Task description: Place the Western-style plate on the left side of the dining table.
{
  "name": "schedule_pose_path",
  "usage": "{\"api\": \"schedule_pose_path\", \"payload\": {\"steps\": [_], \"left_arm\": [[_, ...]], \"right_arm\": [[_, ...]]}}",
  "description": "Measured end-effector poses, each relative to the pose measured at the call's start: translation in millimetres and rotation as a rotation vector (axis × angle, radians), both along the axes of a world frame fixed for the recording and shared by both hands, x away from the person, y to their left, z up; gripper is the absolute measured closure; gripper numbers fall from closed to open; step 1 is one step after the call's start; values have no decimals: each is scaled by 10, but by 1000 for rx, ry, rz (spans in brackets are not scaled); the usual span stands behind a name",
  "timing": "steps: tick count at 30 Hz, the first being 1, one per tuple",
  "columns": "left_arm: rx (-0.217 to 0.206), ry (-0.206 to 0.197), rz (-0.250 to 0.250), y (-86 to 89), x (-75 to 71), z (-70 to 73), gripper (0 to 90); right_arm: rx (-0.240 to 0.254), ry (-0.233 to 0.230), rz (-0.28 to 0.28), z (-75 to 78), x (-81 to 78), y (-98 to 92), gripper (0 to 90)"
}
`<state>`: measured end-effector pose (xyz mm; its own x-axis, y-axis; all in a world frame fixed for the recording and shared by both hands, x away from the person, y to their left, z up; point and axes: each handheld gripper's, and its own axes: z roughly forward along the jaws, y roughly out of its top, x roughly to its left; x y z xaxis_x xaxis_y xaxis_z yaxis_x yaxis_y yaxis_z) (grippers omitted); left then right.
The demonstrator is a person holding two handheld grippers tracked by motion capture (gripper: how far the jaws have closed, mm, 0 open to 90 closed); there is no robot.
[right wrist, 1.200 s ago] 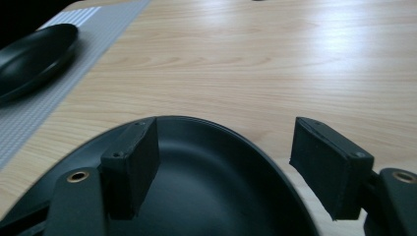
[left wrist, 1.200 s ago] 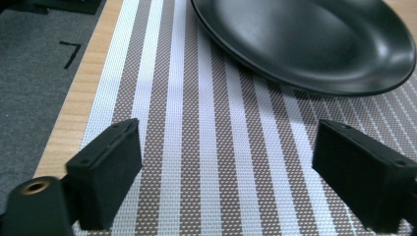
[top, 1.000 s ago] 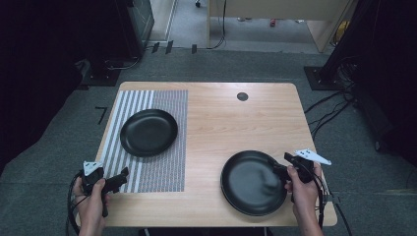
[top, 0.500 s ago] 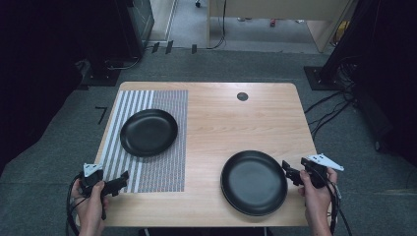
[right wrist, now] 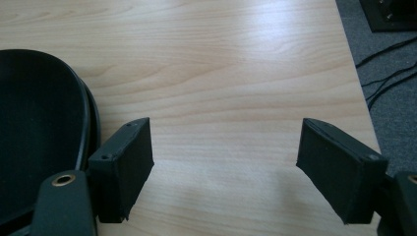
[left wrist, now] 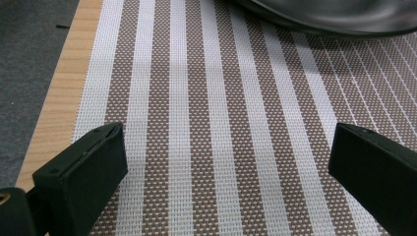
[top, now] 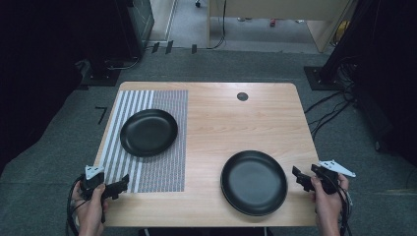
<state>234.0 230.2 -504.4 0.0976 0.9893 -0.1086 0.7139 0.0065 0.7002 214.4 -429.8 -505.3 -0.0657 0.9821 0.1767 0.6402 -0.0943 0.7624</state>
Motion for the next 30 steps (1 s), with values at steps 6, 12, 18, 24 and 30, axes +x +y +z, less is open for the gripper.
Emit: {"api": "schedule_pose_path", "payload": {"steps": [6,12,18,24,30], "left_arm": [[13,3,-8,0,-30,-20,10],[20,11,-23,3,-51,-49,11],[27,14,-29,-2,-61,-79,11],[40,10,-31,-14,-67,-89,10],[79,-1,-33,-57,-75,-117,1]], "right_arm": [[3,9,-8,-37,-48,-84,213],[1,24,-10,-69,-89,-129,213],[-6,44,4,-121,-89,-118,211],[-32,47,14,-163,-71,-113,202],[-76,30,21,-192,-66,-88,178]]}}
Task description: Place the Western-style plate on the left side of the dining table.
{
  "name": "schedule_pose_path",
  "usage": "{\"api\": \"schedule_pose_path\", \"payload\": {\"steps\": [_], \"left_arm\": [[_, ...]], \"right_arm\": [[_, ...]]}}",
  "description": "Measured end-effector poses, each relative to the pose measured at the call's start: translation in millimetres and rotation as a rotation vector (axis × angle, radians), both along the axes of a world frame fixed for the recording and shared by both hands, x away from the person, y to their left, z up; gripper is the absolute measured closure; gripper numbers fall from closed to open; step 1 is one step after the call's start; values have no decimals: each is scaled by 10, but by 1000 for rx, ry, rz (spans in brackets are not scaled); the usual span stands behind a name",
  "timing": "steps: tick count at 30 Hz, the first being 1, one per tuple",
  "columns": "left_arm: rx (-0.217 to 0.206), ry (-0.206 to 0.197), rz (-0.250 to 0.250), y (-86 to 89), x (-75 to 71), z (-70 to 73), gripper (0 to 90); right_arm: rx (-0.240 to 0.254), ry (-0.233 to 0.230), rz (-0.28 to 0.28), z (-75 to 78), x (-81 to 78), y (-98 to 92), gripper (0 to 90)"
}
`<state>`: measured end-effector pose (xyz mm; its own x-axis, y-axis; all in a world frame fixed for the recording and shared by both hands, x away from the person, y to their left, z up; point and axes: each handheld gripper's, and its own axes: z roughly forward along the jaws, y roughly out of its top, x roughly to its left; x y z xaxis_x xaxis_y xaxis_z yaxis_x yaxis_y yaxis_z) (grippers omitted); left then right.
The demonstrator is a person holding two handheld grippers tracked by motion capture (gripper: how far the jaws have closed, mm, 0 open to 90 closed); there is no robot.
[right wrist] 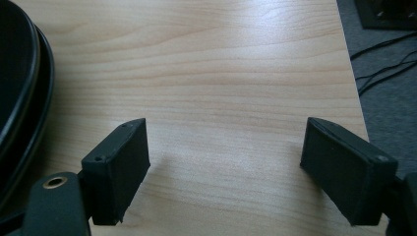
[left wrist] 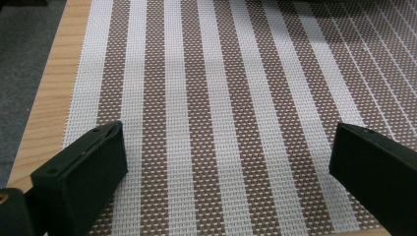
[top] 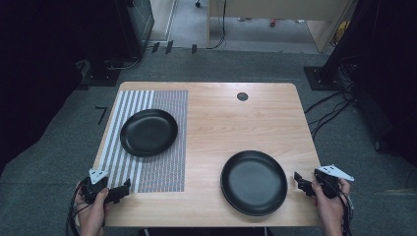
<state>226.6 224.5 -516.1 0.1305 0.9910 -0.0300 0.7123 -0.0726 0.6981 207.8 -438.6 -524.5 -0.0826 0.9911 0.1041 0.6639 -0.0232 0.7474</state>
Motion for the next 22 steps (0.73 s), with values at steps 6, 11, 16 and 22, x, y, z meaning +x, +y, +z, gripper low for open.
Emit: {"api": "schedule_pose_path", "payload": {"steps": [6,11,16,22], "left_arm": [[27,-18,-3,-26,-15,-27,0],[26,-24,-4,-25,-20,-33,0],[27,-24,-4,-25,-20,-33,0],[29,-24,0,-30,-14,-33,0]], "right_arm": [[-78,20,-1,-8,15,101,145],[-77,21,0,-9,15,102,144],[-79,21,2,-9,17,103,138],[-77,23,0,-9,17,105,136]]}}
